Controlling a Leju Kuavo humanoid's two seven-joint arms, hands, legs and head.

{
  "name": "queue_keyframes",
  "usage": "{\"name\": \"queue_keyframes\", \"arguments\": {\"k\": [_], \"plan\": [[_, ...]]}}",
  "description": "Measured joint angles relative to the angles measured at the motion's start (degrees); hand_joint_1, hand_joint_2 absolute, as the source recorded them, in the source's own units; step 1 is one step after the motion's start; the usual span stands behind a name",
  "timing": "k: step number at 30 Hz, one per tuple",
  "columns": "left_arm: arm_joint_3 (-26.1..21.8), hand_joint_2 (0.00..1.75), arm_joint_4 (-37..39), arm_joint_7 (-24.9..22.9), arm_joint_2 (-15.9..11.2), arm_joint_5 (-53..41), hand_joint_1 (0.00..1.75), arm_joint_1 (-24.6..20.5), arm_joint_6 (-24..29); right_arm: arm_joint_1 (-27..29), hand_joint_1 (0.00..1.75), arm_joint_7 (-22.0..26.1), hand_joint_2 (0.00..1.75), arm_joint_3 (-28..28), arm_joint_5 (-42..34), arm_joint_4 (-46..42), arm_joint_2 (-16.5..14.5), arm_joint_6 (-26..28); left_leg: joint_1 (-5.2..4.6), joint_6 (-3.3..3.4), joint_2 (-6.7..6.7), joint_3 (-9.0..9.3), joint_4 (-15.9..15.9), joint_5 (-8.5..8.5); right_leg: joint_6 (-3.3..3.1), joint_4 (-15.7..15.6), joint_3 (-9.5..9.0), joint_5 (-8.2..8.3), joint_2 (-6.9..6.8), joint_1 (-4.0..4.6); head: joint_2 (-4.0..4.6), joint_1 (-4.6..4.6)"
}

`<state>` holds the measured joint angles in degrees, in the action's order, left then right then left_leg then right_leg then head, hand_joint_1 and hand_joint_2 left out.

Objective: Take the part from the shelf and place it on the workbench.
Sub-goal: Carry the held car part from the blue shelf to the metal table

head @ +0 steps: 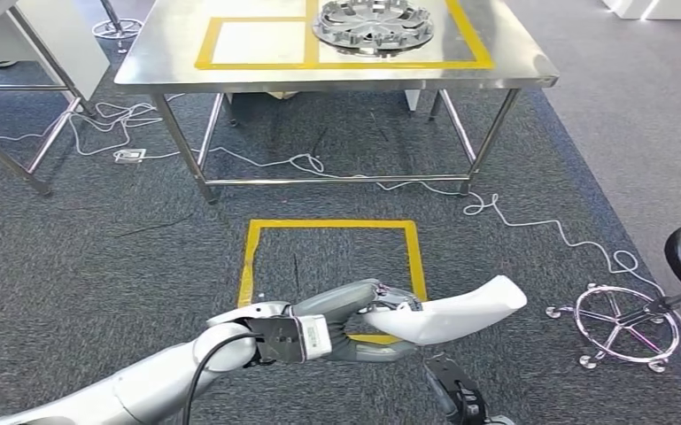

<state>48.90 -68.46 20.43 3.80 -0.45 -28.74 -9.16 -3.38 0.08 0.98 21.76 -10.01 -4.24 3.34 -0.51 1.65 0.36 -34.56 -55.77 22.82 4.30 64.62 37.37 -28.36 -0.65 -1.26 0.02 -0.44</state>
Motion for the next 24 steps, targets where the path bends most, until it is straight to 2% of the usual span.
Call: {"name": "queue_keyframes", "arguments": {"k": [1,2,3,4,6,7,8,9,11,12,13,16,17,18,19,20,23,24], "plan": [[0.1,1.75,0.1,0.0,0.1,0.0,1.75,-0.1,0.0,0.0,0.0,0.0,0.0,0.0,0.0,0.0,0.0,0.0,0.02,0.06,-0.02,0.0,0.0,0.03,0.06,4.1,1.94,-1.83,0.21,0.01,0.0,0.08],[0.1,1.75,0.1,0.0,0.1,0.0,1.75,-0.1,-0.1,0.1,0.0,0.0,0.0,0.0,0.0,0.0,0.0,0.0,0.02,0.06,-0.05,0.01,0.0,0.07,0.12,7.4,3.61,-2.98,0.3,0.0,0.01,0.15],[0.1,1.75,0.2,0.0,0.1,0.0,1.75,-0.1,-0.1,0.2,0.0,-0.1,0.0,0.0,0.1,0.0,0.0,0.0,0.05,-0.01,-0.1,0.04,0.0,0.12,0.19,9.0,4.47,-3.09,0.32,-0.03,0.01,0.16],[0.2,1.75,0.4,0.0,0.1,0.0,1.75,-0.1,0.0,0.2,0.0,-0.1,0.0,0.0,0.1,0.0,0.0,0.0,0.12,-0.16,-0.17,0.11,-0.1,0.19,0.26,8.2,4.22,-2.1,0.32,-0.08,0.01,0.15],[0.2,1.75,0.5,0.0,0.1,0.0,1.75,-0.1,0.0,0.2,0.0,-0.1,0.0,0.0,0.3,0.0,0.1,0.0,0.4,-0.75,-0.28,0.34,-0.4,0.53,0.52,1.3,0.86,1.75,0.28,-0.29,0.01,0.16],[0.2,1.75,0.5,0.0,0.2,0.0,1.75,-0.2,0.0,0.1,0.0,-0.1,0.0,0.0,0.4,0.0,0.0,0.0,0.39,-1.16,-0.31,0.35,-0.7,0.76,0.58,-2.3,-1.02,3.08,0.37,-0.34,0.01,0.22],[0.2,1.75,0.5,0.0,0.2,0.0,1.75,-0.2,0.1,0.1,0.0,-0.1,0.0,0.0,0.5,0.0,0.0,0.0,0.33,-1.55,-0.34,0.3,-1.0,0.91,0.38,-4.7,-2.28,3.8,0.55,-0.38,0.01,0.24],[0.2,1.75,0.6,0.0,0.2,0.0,1.75,-0.2,0.1,0.0,0.0,-0.1,0.0,-0.1,0.5,0.0,0.0,0.1,0.23,-1.9,-0.36,0.2,-1.2,0.96,0.06,-5.8,-2.82,3.89,0.74,-0.33,0.01,0.19],[0.2,1.75,0.7,0.0,0.2,-0.1,1.75,-0.3,0.1,0.0,0.0,-0.1,0.0,-0.2,0.6,0.0,-0.1,0.1,0.2,-2.38,-0.38,0.09,-1.1,0.84,-0.92,-5.7,-2.7,3.81,1.06,-0.14,0.01,0.06],[0.2,1.75,0.7,0.1,0.3,-0.1,1.75,-0.3,0.1,0.1,0.0,-0.1,0.0,-0.3,0.7,0.0,0.0,0.1,0.25,-2.4,-0.38,0.13,-0.9,0.73,-1.1,-5.7,-2.62,3.87,1.1,-0.09,0.01,0.0],[0.2,1.75,0.7,0.1,0.3,-0.1,1.75,-0.4,0.1,0.1,0.0,-0.1,0.0,-0.4,0.7,0.0,0.0,0.1,0.29,-2.15,-0.38,0.15,-0.8,0.65,-1.21,-5.8,-2.58,3.94,1.14,-0.09,0.01,-0.02],[0.2,1.75,0.8,0.1,0.3,-0.1,1.75,-0.4,0.2,0.1,0.0,0.0,0.0,-0.6,0.7,0.0,0.0,0.1,0.24,-0.33,-0.38,0.17,-0.6,0.43,-1.37,-5.9,-2.51,4.0,1.19,-0.03,0.01,-0.11],[0.2,1.75,0.8,0.1,0.3,-0.1,1.75,-0.4,0.2,0.1,0.0,0.0,0.0,-0.7,0.7,0.0,0.0,0.1,0.23,0.0,-0.38,0.17,-0.5,0.39,-1.54,-5.9,-2.51,3.98,1.19,0.05,0.01,-0.11],[0.2,1.75,0.8,0.1,0.3,-0.1,1.75,-0.4,0.2,0.1,0.0,0.0,0.0,-0.8,0.7,0.0,0.0,0.1,0.26,-0.01,-0.38,0.16,-0.5,0.32,-1.71,-5.8,-2.5,3.97,1.19,0.13,0.01,-0.09],[0.2,1.75,0.8,0.1,0.3,-0.1,1.75,-0.4,0.2,0.1,0.0,0.0,0.0,-0.9,0.7,0.0,0.0,0.1,0.3,-0.28,-0.38,0.17,-0.4,0.26,-1.87,-5.8,-2.48,3.96,1.19,0.21,0.01,-0.09],[0.2,1.75,0.8,0.1,0.3,-0.1,1.75,-0.4,0.2,0.1,0.0,0.0,0.0,-1.0,0.7,0.0,0.0,0.1,0.37,-0.84,-0.38,0.18,-0.3,0.2,-1.97,-5.8,-2.45,3.96,1.18,0.28,0.01,-0.09],[0.2,1.75,0.8,0.1,0.3,-0.2,1.75,-0.4,0.2,0.1,0.0,0.0,0.0,-1.1,0.7,0.0,0.0,0.0,0.63,-3.17,-0.38,0.16,0.0,0.09,-2.08,-5.8,-2.33,4.01,1.15,0.41,0.01,-0.07],[0.2,1.75,0.8,0.1,0.3,-0.2,1.75,-0.4,0.2,0.1,0.0,0.0,0.0,-1.1,0.7,0.0,0.0,0.0,0.61,-3.49,-0.38,0.09,-0.1,0.16,-1.99,-5.9,-2.36,4.09,1.13,0.3,0.01,-0.05]]}}
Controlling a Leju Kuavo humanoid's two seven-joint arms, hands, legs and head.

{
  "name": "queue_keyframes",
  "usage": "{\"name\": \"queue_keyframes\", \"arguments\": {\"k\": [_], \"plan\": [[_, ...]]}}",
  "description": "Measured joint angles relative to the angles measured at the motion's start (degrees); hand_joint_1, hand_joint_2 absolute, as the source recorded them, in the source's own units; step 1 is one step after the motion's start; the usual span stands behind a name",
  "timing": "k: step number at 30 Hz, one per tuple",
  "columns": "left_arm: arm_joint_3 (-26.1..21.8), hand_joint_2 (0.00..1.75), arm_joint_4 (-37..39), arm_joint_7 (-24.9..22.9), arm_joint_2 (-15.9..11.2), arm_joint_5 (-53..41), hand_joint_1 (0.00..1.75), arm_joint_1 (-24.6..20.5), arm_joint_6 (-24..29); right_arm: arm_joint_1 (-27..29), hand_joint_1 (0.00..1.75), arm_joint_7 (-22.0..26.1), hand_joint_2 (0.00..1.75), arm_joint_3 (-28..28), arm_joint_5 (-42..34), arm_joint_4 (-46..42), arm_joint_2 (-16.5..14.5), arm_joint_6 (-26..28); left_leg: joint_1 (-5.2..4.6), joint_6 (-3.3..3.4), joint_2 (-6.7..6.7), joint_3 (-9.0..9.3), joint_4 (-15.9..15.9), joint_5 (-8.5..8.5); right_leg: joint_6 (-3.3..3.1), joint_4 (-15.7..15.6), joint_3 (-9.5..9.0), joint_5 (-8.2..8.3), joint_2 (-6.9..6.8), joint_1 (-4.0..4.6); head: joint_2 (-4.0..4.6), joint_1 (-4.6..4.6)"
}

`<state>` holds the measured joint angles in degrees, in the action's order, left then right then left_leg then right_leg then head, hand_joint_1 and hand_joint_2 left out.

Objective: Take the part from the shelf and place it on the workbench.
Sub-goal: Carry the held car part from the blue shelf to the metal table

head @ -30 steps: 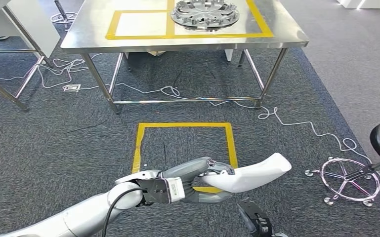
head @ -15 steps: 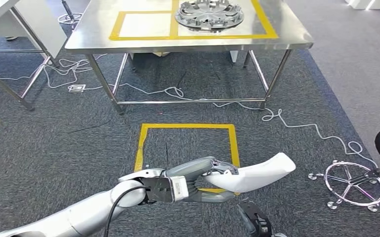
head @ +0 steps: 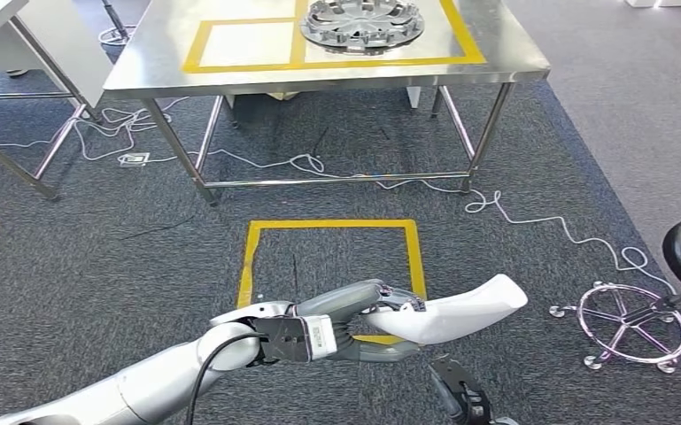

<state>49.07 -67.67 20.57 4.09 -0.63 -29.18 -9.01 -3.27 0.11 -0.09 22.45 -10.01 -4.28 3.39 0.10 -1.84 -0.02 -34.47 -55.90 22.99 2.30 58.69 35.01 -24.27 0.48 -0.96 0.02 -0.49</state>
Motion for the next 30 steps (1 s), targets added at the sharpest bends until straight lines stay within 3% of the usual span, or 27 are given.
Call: {"name": "queue_keyframes", "arguments": {"k": [3,5,8,9,10,11,13,15,17,19,20,23,24,25,27,29,30], "plan": [[0.0,1.75,0.0,0.0,0.1,0.0,1.75,-0.1,0.0,0.0,0.0,0.0,0.0,0.0,0.0,0.0,0.0,0.0,-0.12,1.24,0.04,0.48,1.0,-0.3,0.76,-1.1,-0.47,0.52,-0.02,-0.32,0.0,-0.08],[0.0,1.75,0.0,0.0,0.3,0.0,1.75,-0.4,0.0,0.0,0.0,0.0,0.0,0.0,0.0,0.0,0.0,0.0,0.23,1.96,0.17,1.67,3.1,-1.31,1.23,0.2,0.09,-0.49,-0.04,-0.14,0.0,0.04],[0.1,1.75,0.0,0.1,0.5,0.0,1.75,-0.5,0.0,0.0,0.0,0.1,0.0,-0.1,0.0,0.0,0.0,0.1,0.63,1.93,0.38,2.24,4.0,-1.77,2.11,10.0,4.83,-5.31,-0.08,-0.32,0.0,0.31],[0.2,1.75,0.1,0.1,0.5,0.0,1.75,-0.4,0.0,0.2,0.0,0.1,0.0,-0.2,0.0,0.0,0.1,0.1,0.7,1.83,0.42,2.23,3.9,-1.7,2.46,12.7,6.15,-6.06,-0.1,-0.47,0.0,0.33],[0.3,1.75,0.1,0.1,0.5,0.0,1.75,-0.4,0.0,0.3,0.0,0.1,0.0,-0.3,0.0,0.0,0.2,0.1,0.82,1.65,0.46,2.23,3.8,-1.59,2.8,13.3,6.54,-5.73,-0.14,-0.64,0.0,0.33],[0.4,1.75,0.2,0.1,0.5,0.0,1.75,-0.3,-0.1,0.3,0.0,0.1,0.0,-0.3,0.0,0.0,0.3,0.1,1.03,1.34,0.49,2.23,3.5,-1.4,3.16,11.6,5.72,-4.34,-0.27,-0.84,0.0,0.32],[0.6,1.75,0.2,0.1,0.5,0.0,1.75,-0.3,-0.1,0.3,0.0,0.1,0.0,-0.4,0.0,0.0,0.3,0.1,1.45,0.31,0.62,2.07,2.3,-0.58,4.13,4.6,2.03,-0.85,-1.07,-1.25,0.0,0.42],[0.7,1.75,0.2,0.1,0.5,0.0,1.75,-0.4,-0.1,0.1,0.0,0.1,0.0,-0.4,0.0,0.0,0.1,0.0,1.48,-0.61,0.79,1.54,0.6,0.35,3.66,0.5,-0.13,0.36,-1.24,-1.5,-0.01,0.55],[0.8,1.75,0.2,0.1,0.4,0.0,1.75,-0.4,-0.2,0.0,0.0,0.1,0.0,-0.5,0.0,0.0,0.1,0.0,1.35,-0.99,0.89,1.14,-0.1,0.67,2.0,0.7,0.22,0.0,-0.51,-1.49,-0.01,0.26],[0.8,1.75,0.2,0.1,0.4,0.0,1.75,-0.4,-0.1,0.2,0.0,0.1,0.0,-0.5,0.1,0.0,0.1,0.0,1.45,-1.26,0.95,0.87,-0.7,1.41,0.93,1.1,0.57,-0.08,-0.01,-1.39,0.0,-0.12],[0.8,1.75,0.2,0.1,0.4,0.0,1.75,-0.4,-0.1,0.2,0.0,0.1,0.0,-0.6,0.1,0.0,0.1,0.0,1.47,-1.33,0.95,0.17,-2.3,2.59,0.55,1.2,0.64,-0.05,0.23,-1.35,0.0,-0.16],[0.8,1.75,0.2,0.1,0.3,0.0,1.75,-0.4,-0.1,0.2,0.0,0.1,0.0,-0.6,0.2,0.0,0.1,0.1,1.28,-1.1,0.84,-4.99,-12.9,7.84,-0.09,1.1,0.79,0.03,0.9,-1.13,0.0,-0.3],[0.8,1.75,0.2,0.1,0.3,0.0,1.75,-0.4,-0.1,0.3,0.0,0.1,0.0,-0.6,0.2,0.0,0.1,0.1,1.21,-0.88,0.82,-6.64,-16.0,8.76,-0.18,1.1,0.84,0.02,1.19,-1.02,0.0,-0.3],[0.8,1.75,0.2,0.1,0.2,0.0,1.75,-0.4,-0.1,0.3,0.0,0.0,0.0,-0.6,0.2,0.0,0.1,0.1,1.11,-0.58,0.78,-7.47,-17.3,8.64,-0.22,1.1,0.85,0.01,1.53,-0.91,0.0,-0.29],[0.8,1.75,0.2,0.1,0.2,0.0,1.75,-0.4,-0.1,0.3,0.0,0.0,0.0,-0.7,0.3,0.0,0.1,0.1,0.81,0.28,0.35,-6.05,-14.0,5.59,-0.22,1.1,0.79,0.01,2.33,-0.79,0.0,-0.28],[0.7,1.75,0.2,0.1,0.2,0.0,1.75,-0.4,-0.1,0.2,0.0,0.1,0.0,-0.8,0.3,0.0,0.1,0.2,0.48,1.26,-0.85,-2.52,-6.7,2.14,-0.09,1.2,0.8,0.01,3.02,-0.71,0.0,-0.29],[0.7,1.75,0.2,0.1,0.2,0.0,1.75,-0.5,0.0,0.1,0.0,0.2,0.0,-0.8,0.4,0.0,0.1,0.2,0.38,1.37,-1.36,-1.25,-4.0,1.42,0.1,1.1,0.89,0.05,3.28,-0.66,0.0,-0.27]]}}
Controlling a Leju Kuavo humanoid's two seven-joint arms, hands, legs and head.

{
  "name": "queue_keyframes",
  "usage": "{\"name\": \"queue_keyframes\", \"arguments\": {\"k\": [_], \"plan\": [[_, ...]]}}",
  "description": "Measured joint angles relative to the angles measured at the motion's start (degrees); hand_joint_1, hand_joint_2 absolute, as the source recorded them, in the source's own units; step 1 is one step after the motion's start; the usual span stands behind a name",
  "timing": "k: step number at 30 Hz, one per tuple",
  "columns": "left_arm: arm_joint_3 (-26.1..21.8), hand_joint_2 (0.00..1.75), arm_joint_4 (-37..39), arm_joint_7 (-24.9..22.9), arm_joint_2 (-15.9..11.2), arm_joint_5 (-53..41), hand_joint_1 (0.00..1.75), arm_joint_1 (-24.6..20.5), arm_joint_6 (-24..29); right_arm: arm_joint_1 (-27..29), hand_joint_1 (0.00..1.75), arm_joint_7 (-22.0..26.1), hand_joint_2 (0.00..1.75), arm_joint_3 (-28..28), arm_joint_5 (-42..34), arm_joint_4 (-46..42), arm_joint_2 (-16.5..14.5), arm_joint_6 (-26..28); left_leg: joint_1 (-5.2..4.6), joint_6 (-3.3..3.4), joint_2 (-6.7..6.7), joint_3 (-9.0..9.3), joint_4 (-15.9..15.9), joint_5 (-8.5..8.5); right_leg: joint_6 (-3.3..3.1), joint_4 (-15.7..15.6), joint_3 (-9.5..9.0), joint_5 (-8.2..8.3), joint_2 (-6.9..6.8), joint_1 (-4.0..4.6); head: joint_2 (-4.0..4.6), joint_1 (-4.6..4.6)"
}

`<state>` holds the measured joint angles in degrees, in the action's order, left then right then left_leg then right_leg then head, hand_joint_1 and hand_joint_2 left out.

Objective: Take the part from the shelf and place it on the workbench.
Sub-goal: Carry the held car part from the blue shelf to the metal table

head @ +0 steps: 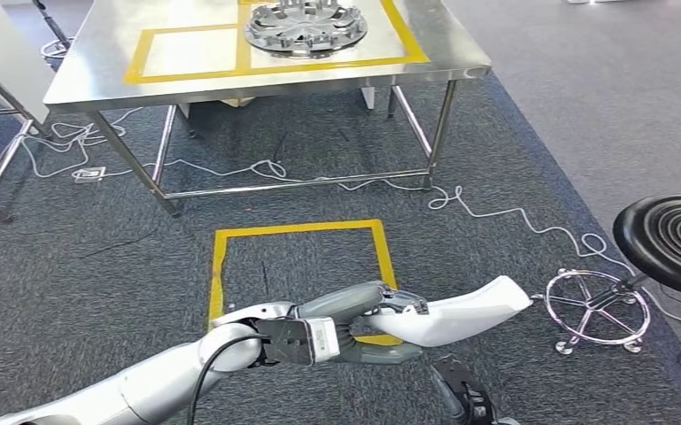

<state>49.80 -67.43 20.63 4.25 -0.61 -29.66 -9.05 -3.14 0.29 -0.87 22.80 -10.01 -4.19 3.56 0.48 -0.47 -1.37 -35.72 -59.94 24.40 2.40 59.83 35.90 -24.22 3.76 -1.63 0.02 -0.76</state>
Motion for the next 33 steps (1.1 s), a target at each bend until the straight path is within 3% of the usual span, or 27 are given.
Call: {"name": "queue_keyframes", "arguments": {"k": [2,4,12,25,30,33], "plan": [[0.0,1.75,0.0,0.0,0.0,0.0,1.75,0.0,0.1,0.1,0.0,0.1,0.0,-0.1,0.1,0.0,0.1,0.0,-0.03,-0.76,-0.35,0.85,2.3,-0.09,-0.1,0.0,0.21,-0.03,0.25,0.15,0.0,0.04],[0.0,1.75,0.0,0.0,0.0,-0.1,1.75,0.0,0.1,0.1,0.0,0.1,0.0,-0.1,0.2,0.0,0.2,0.1,-0.03,-1.3,-0.43,0.8,2.6,-0.23,-0.25,-0.5,0.09,0.13,0.15,0.07,0.0,0.1],[-0.8,1.75,0.0,-0.5,0.0,1.0,1.75,0.6,1.3,0.0,0.0,0.1,0.0,-0.6,0.5,0.0,0.2,0.3,-0.22,-0.13,-0.49,0.69,2.5,-0.42,0.99,-2.1,-0.64,1.0,0.07,-0.08,0.0,0.09],[-1.4,1.75,0.0,-0.6,0.0,-0.1,1.75,1.9,2.4,0.2,0.0,0.2,0.0,-1.1,0.7,0.0,0.2,0.5,-0.3,0.09,-0.49,0.65,2.5,-0.51,1.32,-2.2,-0.56,1.17,0.08,-0.14,0.0,0.06],[-1.4,1.75,0.0,-1.0,-0.2,-0.6,1.75,1.8,2.6,0.2,0.0,0.2,0.0,-1.1,0.9,0.0,0.2,0.5,-0.8,0.89,-0.5,0.56,2.4,-0.32,2.1,-2.6,-0.67,1.29,0.15,-0.65,0.0,0.02],[-1.4,1.75,0.0,-1.1,-0.2,-1.0,1.75,1.6,2.6,0.2,0.0,0.1,0.0,-1.2,1.1,0.0,0.2,0.5,-0.85,1.94,-0.45,1.04,3.2,0.19,2.87,-2.0,-0.73,1.69,-0.23,-0.77,0.0,0.06]]}}
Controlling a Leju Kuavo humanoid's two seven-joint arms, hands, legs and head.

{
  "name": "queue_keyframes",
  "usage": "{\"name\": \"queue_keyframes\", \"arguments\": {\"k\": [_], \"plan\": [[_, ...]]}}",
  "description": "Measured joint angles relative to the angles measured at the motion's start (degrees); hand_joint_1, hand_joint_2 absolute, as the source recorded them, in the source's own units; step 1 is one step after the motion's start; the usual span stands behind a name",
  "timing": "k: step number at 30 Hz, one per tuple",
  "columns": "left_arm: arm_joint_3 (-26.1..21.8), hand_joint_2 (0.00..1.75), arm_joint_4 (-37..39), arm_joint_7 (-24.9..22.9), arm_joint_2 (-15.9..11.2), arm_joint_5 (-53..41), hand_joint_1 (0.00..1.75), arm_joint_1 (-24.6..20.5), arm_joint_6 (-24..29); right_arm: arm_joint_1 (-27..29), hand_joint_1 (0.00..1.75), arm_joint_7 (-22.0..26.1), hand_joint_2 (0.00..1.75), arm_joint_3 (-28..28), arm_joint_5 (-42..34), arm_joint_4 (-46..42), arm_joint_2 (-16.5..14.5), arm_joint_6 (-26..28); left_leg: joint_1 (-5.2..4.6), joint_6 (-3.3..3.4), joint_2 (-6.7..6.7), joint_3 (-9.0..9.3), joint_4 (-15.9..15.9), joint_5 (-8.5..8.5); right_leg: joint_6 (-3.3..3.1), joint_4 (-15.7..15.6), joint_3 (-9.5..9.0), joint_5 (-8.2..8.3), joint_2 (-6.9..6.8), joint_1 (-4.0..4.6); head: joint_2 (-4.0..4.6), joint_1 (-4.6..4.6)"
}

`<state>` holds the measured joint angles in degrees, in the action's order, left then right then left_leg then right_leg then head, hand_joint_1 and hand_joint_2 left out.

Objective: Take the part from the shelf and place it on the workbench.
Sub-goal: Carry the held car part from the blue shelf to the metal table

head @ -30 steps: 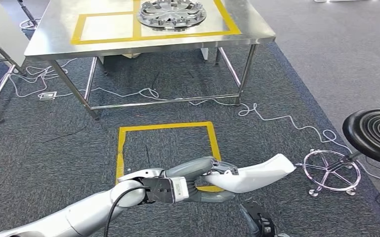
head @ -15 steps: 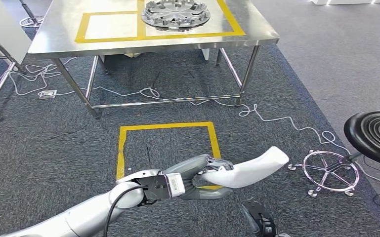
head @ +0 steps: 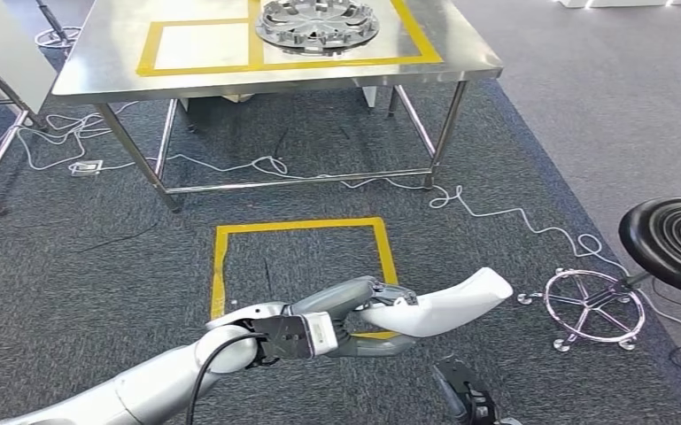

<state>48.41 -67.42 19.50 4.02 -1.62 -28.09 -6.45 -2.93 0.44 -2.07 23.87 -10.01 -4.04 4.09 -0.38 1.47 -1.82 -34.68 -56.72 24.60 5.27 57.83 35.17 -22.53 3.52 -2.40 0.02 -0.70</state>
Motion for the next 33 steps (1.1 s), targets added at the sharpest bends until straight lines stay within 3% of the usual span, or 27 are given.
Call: {"name": "queue_keyframes", "arguments": {"k": [2,5,6,7,8,10,11,13,15,16,18,19,21,22,23,24,25,27,28,29,31,33], "plan": [[0.0,1.75,0.0,-0.1,0.0,-0.2,1.75,-0.1,0.0,-0.1,0.0,0.0,0.0,0.0,0.1,0.0,0.0,0.0,0.11,0.65,0.19,0.9,0.3,0.46,0.0,2.9,1.35,-1.33,-1.38,0.23,0.0,0.24],[0.1,1.75,0.0,-0.1,0.0,-0.2,1.75,0.0,0.0,-0.1,0.0,0.0,0.0,-0.1,0.2,0.0,0.0,0.0,0.05,0.9,0.71,1.98,0.3,1.17,-0.23,13.8,7.36,-5.71,-2.73,0.56,-0.01,0.43],[0.1,1.75,0.0,-0.1,0.0,-0.3,1.75,0.0,0.0,0.0,0.0,0.0,0.0,-0.1,0.2,0.0,0.0,0.0,0.04,0.81,0.8,2.36,0.3,1.5,-0.24,16.3,9.02,-6.27,-2.85,0.59,-0.01,0.44],[0.1,1.75,0.0,-0.1,0.0,-0.3,1.75,0.1,0.0,0.1,0.0,0.0,0.0,-0.1,0.3,0.0,0.0,0.0,0.09,0.6,0.83,2.86,0.2,1.87,-0.24,16.7,9.66,-5.8,-2.96,0.58,0.0,0.46],[0.1,1.75,0.0,-0.1,0.0,-0.3,1.75,0.1,0.0,0.2,0.0,0.0,0.0,-0.2,0.4,0.0,0.0,0.0,0.19,0.31,0.86,3.55,0.2,2.32,-0.25,14.6,9.07,-4.41,-3.09,0.56,0.0,0.47],[0.1,1.75,0.1,-0.2,0.0,-0.6,1.75,0.1,0.0,0.2,0.0,-0.1,0.0,-0.3,0.5,0.0,0.0,0.0,0.39,-0.54,0.92,5.2,0.1,3.55,-0.11,6.9,5.9,-0.26,-3.58,0.47,0.0,0.55],[0.2,1.75,0.1,-0.2,-0.1,-0.9,1.75,-0.1,0.0,0.2,0.0,-0.1,0.0,-0.3,0.5,0.0,0.0,0.0,0.41,-0.99,0.96,5.87,0.1,4.19,-0.37,3.6,4.53,0.7,-3.76,0.47,0.0,0.62],[0.2,1.75,0.2,-0.4,-0.1,-1.6,1.75,-0.5,0.0,0.1,0.0,-0.2,0.0,-0.3,0.6,0.0,0.0,-0.1,0.3,-1.86,1.03,6.63,0.4,5.07,-1.29,1.1,3.27,1.05,-3.79,0.63,0.0,0.73],[0.3,1.75,0.2,-0.6,-0.2,-2.2,1.75,-1.3,0.0,0.0,0.0,-0.2,0.0,-0.4,0.6,0.0,0.0,-0.1,0.35,-2.56,1.07,6.73,0.0,4.82,-2.39,1.0,2.59,0.33,-3.34,0.73,-0.01,0.68],[0.3,1.75,0.2,-0.6,-0.2,-2.3,1.75,-1.6,0.0,0.0,0.0,-0.2,0.0,-0.4,0.7,0.0,0.0,-0.1,0.41,-2.89,1.09,5.97,-1.7,4.03,-2.75,0.9,2.14,-0.03,-3.19,0.68,-0.01,0.66],[0.3,1.75,0.3,-0.6,-0.3,-2.3,1.75,-2.2,-0.1,0.1,0.0,-0.2,0.0,-0.7,0.7,0.0,0.0,-0.1,0.49,-3.45,1.14,2.03,-7.7,3.17,-3.28,0.4,0.76,-0.95,-2.94,0.58,-0.01,0.63],[0.3,1.75,0.3,-0.6,-0.4,-2.3,1.75,-2.2,-0.2,0.3,0.0,-0.1,0.0,-0.8,0.8,0.0,0.0,-0.2,0.5,-3.66,1.15,-0.57,-11.1,4.05,-3.46,0.1,-0.16,-1.52,-2.87,0.59,-0.01,0.61],[0.3,1.75,0.5,-0.5,-0.7,-2.1,1.75,-2.0,-0.4,0.8,0.0,-0.2,0.0,-0.9,0.8,0.1,0.0,-0.3,0.5,-3.72,1.15,-4.95,-15.1,8.46,-3.65,-0.7,-2.43,-2.86,-2.56,0.6,-0.01,0.6],[0.3,1.75,0.6,-0.4,-0.9,-1.9,1.75,-1.9,-0.5,1.0,0.0,-0.2,0.0,-0.9,0.8,0.1,0.0,-0.3,0.48,-3.6,1.15,-6.38,-15.3,10.5,-3.65,-1.1,-3.74,-3.61,-2.33,0.61,0.0,0.6],[0.3,1.75,0.7,-0.4,-1.0,-1.8,1.75,-1.9,-0.7,1.1,0.0,-0.2,0.0,-0.9,0.9,0.1,0.0,-0.3,0.46,-3.41,1.15,-7.18,-14.1,11.33,-3.6,-1.4,-5.11,-4.4,-2.1,0.62,0.0,0.6],[0.3,1.75,0.7,-0.4,-1.1,-1.7,1.75,-1.8,-0.7,1.2,0.0,-0.2,0.0,-0.9,0.9,0.1,0.0,-0.3,0.42,-3.15,1.15,-7.51,-11.8,10.16,-3.51,-1.8,-6.56,-5.26,-1.91,0.62,0.0,0.6],[0.4,1.75,0.7,-0.3,-1.2,-1.5,1.75,-1.8,-0.8,1.2,0.0,-0.2,0.0,-1.0,0.9,0.1,0.0,-0.3,0.36,-2.8,1.17,-7.57,-8.5,6.1,-3.35,-2.1,-7.71,-6.15,-1.77,0.62,0.0,0.59],[0.3,1.75,0.9,-0.2,-1.4,-1.2,1.75,-1.5,-0.9,1.2,0.0,-0.3,0.0,-1.0,1.0,0.2,0.0,-0.4,0.08,-2.19,1.21,-7.44,-1.0,-4.3,-2.8,-2.6,-9.85,-8.12,-1.41,0.84,0.0,0.48],[0.3,1.75,0.9,-0.1,-1.5,-1.1,1.75,-1.4,-0.9,1.2,0.0,-0.3,0.0,-1.1,1.0,0.2,0.0,-0.4,-0.02,-2.0,1.12,-7.21,1.5,-7.84,-2.49,-2.9,-11.01,-8.88,-1.26,0.97,-0.01,0.52],[0.2,1.75,0.9,-0.1,-1.4,-1.0,1.75,-1.4,-0.9,1.0,0.0,-0.3,0.0,-1.1,1.1,0.2,0.0,-0.4,-0.07,-1.87,1.01,-6.8,2.8,-8.74,-2.18,-2.8,-12.08,-9.18,-1.15,1.1,-0.01,0.59],[0.0,1.75,0.9,0.0,-1.0,-0.8,1.75,-1.8,-1.0,0.5,0.0,-0.3,0.0,-1.1,1.2,0.0,0.0,-0.3,0.06,-1.35,0.76,-5.05,2.9,-7.72,-1.68,-0.9,-12.57,-8.44,-1.47,1.08,-0.01,0.93],[0.0,1.75,0.8,0.1,-0.8,-0.7,1.75,-1.9,-1.0,-0.1,0.0,-0.2,0.0,-1.1,1.3,0.0,0.0,-0.4,0.09,-0.56,0.77,-2.94,2.7,-6.41,-1.24,5.4,-8.91,-7.39,-2.38,1.09,-0.02,1.1]]}}
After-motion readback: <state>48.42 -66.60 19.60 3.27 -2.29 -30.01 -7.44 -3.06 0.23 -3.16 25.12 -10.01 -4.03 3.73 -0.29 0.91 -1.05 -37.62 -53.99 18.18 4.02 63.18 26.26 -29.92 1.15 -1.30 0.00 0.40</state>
